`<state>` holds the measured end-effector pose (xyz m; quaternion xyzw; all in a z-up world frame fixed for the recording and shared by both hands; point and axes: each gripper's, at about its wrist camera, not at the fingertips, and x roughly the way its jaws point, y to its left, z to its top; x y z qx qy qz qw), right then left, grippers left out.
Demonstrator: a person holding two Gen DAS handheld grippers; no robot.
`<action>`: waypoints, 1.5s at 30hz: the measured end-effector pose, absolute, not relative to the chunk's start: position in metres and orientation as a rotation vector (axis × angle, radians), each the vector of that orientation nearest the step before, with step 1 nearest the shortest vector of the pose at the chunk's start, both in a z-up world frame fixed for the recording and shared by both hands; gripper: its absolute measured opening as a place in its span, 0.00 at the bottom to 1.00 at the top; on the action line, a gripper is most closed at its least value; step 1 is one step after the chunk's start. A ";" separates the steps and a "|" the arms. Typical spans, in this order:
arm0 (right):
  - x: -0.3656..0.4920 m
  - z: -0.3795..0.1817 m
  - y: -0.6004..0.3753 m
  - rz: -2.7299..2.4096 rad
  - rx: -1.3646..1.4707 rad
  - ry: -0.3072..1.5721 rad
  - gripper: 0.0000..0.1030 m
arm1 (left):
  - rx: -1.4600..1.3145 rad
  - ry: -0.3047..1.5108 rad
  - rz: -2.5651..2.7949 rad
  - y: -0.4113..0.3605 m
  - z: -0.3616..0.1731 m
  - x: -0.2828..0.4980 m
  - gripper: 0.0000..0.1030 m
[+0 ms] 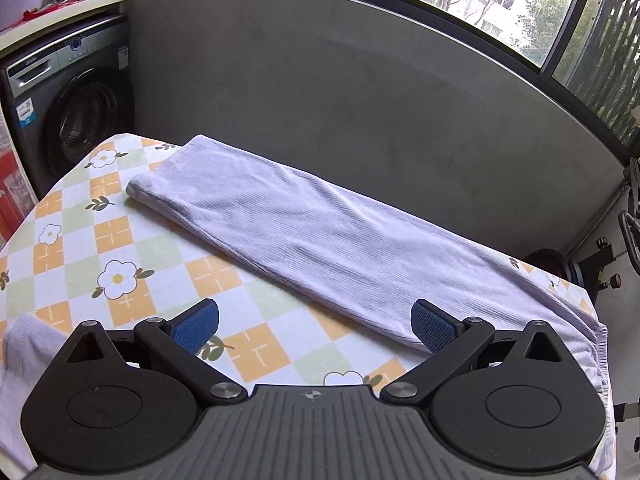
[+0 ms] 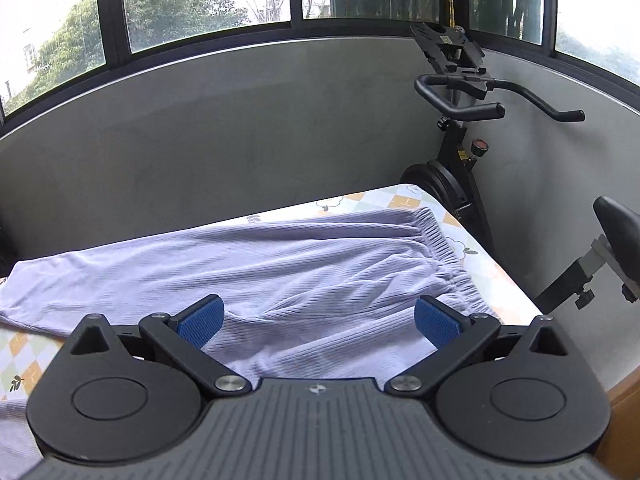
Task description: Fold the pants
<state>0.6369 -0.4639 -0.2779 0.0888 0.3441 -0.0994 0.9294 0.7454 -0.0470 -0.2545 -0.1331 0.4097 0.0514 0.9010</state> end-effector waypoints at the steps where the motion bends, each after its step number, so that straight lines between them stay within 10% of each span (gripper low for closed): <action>1: 0.645 -0.284 -0.461 -0.205 0.184 0.723 1.00 | -0.274 0.864 0.109 -0.044 -0.261 0.758 1.00; 17: 0.769 -0.361 -0.405 -0.124 0.249 0.893 1.00 | -0.463 1.028 0.351 0.081 -0.326 0.859 0.95; 23: 0.776 -0.373 -0.403 -0.141 0.250 0.915 1.00 | -0.560 1.027 0.367 0.105 -0.337 0.865 0.80; 29: 0.773 -0.376 -0.422 -0.176 0.241 0.924 0.97 | -0.561 1.042 0.307 0.096 -0.350 0.867 0.62; 45: 0.754 -0.405 -0.454 -0.145 0.197 1.007 0.96 | -0.483 1.220 0.321 0.027 -0.380 0.820 0.62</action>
